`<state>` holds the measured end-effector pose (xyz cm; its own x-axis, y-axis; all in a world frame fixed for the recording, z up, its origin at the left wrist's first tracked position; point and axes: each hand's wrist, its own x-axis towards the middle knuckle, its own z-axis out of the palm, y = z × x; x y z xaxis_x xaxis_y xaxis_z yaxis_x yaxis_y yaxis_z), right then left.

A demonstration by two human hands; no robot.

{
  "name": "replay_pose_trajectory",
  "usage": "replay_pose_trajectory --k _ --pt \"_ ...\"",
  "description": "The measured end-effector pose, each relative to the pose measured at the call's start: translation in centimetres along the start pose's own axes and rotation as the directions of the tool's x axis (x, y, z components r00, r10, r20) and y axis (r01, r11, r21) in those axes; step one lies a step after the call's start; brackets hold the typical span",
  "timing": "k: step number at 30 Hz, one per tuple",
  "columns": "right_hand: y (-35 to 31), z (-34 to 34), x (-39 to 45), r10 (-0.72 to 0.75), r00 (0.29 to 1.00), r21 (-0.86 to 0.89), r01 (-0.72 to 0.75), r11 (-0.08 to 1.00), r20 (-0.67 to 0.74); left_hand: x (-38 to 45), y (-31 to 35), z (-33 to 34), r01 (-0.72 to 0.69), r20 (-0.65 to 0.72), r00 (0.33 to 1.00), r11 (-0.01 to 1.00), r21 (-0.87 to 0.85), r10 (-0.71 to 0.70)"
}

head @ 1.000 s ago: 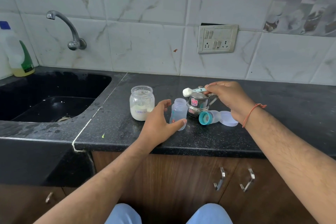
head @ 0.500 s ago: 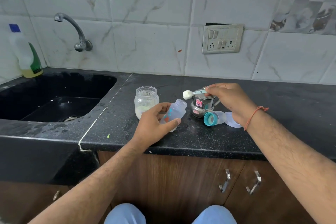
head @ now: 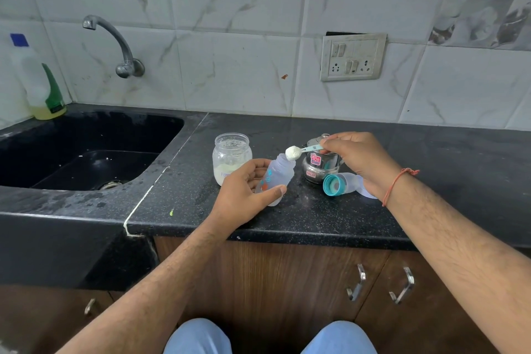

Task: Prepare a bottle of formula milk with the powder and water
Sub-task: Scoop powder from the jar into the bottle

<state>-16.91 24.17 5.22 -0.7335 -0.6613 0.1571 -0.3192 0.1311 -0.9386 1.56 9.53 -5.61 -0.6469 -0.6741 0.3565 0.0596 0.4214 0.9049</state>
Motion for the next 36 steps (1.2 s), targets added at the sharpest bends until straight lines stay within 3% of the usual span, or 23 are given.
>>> replay_pose_trajectory --k 14,23,30,36 --pt "-0.7 0.4 -0.3 0.033 0.999 -0.023 -0.032 0.999 0.04 0.0 0.1 0.0 -0.006 0.0 1.0 1.0 -0.005 0.006" --pt "-1.3 0.7 0.7 -0.001 0.996 -0.268 0.025 0.963 0.091 0.0 0.1 0.0 -0.023 -0.006 1.0 1.0 -0.012 0.023" --pt "-3.0 1.2 0.6 -0.116 0.989 -0.521 0.149 0.84 0.095 -0.1 0.2 0.0 -0.035 -0.011 0.999 0.999 -0.003 0.035" --pt "-3.7 1.5 0.6 -0.262 0.961 -0.713 0.247 0.657 0.092 -0.2 0.3 0.0 -0.043 -0.019 0.999 0.999 0.001 0.043"
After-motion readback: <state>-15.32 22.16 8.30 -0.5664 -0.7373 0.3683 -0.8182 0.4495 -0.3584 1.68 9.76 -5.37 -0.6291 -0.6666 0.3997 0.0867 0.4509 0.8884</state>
